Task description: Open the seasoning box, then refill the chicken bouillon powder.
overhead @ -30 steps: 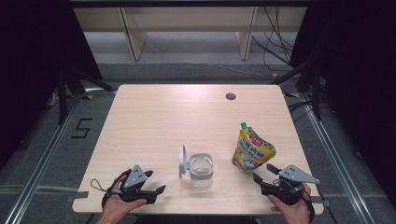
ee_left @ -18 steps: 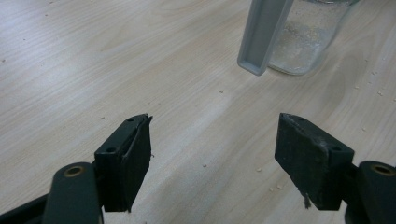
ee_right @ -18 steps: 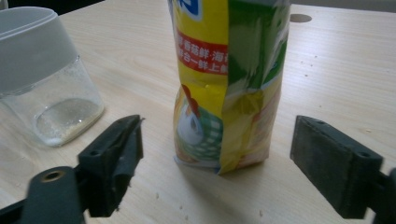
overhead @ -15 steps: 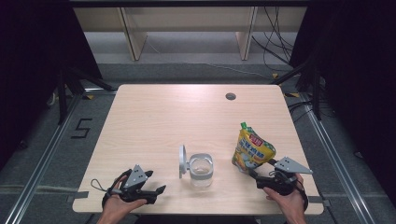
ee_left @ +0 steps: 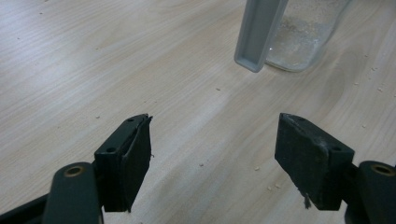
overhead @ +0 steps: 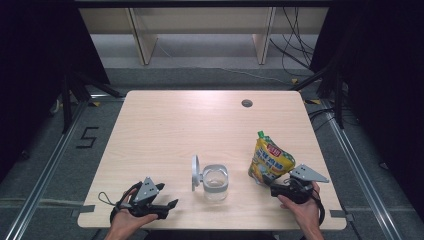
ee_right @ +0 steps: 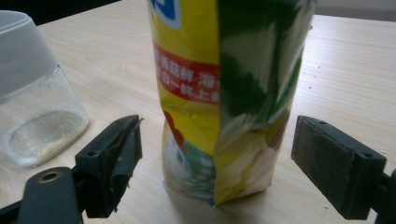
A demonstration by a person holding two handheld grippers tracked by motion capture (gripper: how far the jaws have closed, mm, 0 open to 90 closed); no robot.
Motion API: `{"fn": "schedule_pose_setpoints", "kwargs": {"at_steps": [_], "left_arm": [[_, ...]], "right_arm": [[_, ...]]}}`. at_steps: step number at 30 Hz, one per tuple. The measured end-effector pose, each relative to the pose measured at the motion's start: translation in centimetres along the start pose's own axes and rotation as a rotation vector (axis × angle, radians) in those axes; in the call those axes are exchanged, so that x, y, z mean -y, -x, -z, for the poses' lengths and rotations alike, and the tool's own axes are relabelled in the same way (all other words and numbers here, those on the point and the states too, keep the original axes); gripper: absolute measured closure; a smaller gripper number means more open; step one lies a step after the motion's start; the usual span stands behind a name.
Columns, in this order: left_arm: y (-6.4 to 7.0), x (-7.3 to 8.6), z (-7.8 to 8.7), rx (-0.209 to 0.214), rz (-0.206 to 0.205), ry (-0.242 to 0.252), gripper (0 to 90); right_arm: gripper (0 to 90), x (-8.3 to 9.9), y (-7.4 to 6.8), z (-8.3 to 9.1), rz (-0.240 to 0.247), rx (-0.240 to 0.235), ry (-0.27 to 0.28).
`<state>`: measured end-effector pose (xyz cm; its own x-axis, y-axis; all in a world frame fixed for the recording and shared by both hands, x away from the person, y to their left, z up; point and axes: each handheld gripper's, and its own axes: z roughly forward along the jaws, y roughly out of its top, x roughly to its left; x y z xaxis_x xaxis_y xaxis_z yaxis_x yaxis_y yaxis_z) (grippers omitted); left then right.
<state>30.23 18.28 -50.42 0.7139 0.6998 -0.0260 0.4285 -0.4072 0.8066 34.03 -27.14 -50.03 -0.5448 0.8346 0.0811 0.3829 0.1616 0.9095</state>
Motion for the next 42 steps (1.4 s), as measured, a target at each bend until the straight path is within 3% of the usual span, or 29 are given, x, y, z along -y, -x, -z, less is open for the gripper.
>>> {"fn": "schedule_pose_setpoints", "kwargs": {"at_steps": [1,3,4,5,6,8,10,11,12,13,14,18,21,22,24,26,27,32,33,34,36,38,39,42], "left_arm": [[0.1,0.0,0.1,-0.002,-0.004,-0.007,26.5],[0.1,0.0,0.1,0.002,-0.008,-0.008,26.5],[-0.1,-0.1,0.1,-0.002,-0.032,-0.02,26.5],[0.0,0.0,-0.1,-0.005,0.0,-0.002,26.5],[0.1,0.0,0.0,-0.001,0.003,-0.005,26.5],[0.1,0.0,0.0,0.002,0.002,-0.007,26.5],[0.0,-0.1,0.1,0.01,-0.023,-0.011,26.5],[0.3,0.0,-0.1,0.016,0.007,0.016,26.5],[0.1,-0.1,0.0,0.008,-0.019,-0.008,26.5],[0.2,-0.1,0.0,0.007,-0.021,-0.011,26.5],[0.1,-0.1,0.0,0.007,-0.032,-0.018,26.5],[0.1,-0.1,0.0,0.006,-0.024,-0.004,26.5],[0.2,-0.1,0.0,0.006,-0.011,0.005,26.6],[0.2,-0.1,0.0,0.004,-0.012,0.005,26.6],[0.2,0.0,-0.1,0.01,-0.007,0.011,26.6],[0.1,-0.1,0.0,0.003,-0.015,0.004,26.6],[0.2,-0.1,0.0,0.006,-0.012,0.005,26.5],[0.2,0.0,0.0,0.005,-0.005,0.007,26.6],[0.2,0.0,0.0,0.006,-0.004,0.01,26.6],[0.2,0.0,0.0,0.008,-0.006,0.009,26.6],[0.2,0.0,0.0,0.007,-0.007,0.005,26.5],[0.1,-0.1,0.0,0.011,-0.032,-0.008,26.5],[0.1,-0.1,0.0,0.011,-0.034,-0.008,26.5],[0.2,-0.1,0.0,0.015,-0.021,-0.009,26.5]], "right_arm": [[17.1,0.0,0.1,-0.1,0.02,0.004,0.005],[17.8,0.0,0.0,-0.3,0.009,0.005,0.001],[17.8,0.0,0.0,-0.3,0.009,0.005,0.001],[18.3,0.0,-0.2,-0.3,-0.01,-0.007,0.007],[18.5,0.1,-0.1,-0.3,-0.001,-0.002,0.003],[18.0,0.1,0.1,-0.7,0.007,-0.013,0.031],[18.5,0.2,0.0,-0.7,-0.02,-0.006,0.032],[18.8,0.2,0.0,-0.7,-0.017,-0.009,0.041],[19.0,0.2,0.1,-0.8,-0.006,-0.009,0.05],[19.2,0.2,0.0,-0.8,-0.007,0.016,0.029],[19.2,0.2,0.0,-0.7,-0.014,0.012,0.019],[19.1,0.2,0.3,-1.0,0.024,0.006,0.041],[18.7,0.3,-0.1,-1.1,-0.018,0.012,0.044],[19.1,0.2,0.3,-1.2,0.027,0.013,0.064],[19.9,0.2,0.2,-1.4,0.016,0.006,0.066],[20.3,0.3,-0.1,-1.4,-0.041,-0.003,0.061],[20.4,0.3,-0.2,-1.5,-0.047,-0.005,0.067],[21.2,0.3,0.1,-1.6,-0.01,0.018,0.064],[21.6,0.4,-0.1,-1.7,-0.037,0.037,0.075],[21.9,0.3,0.2,-1.8,-0.01,0.025,0.075],[23.2,0.3,0.0,-1.8,-0.03,0.028,0.076],[23.8,0.3,0.2,-1.8,-0.013,0.027,0.083],[24.5,0.3,0.2,-2.1,-0.013,0.029,0.106],[24.9,0.3,0.2,-2.1,-0.018,0.03,0.105]]}}
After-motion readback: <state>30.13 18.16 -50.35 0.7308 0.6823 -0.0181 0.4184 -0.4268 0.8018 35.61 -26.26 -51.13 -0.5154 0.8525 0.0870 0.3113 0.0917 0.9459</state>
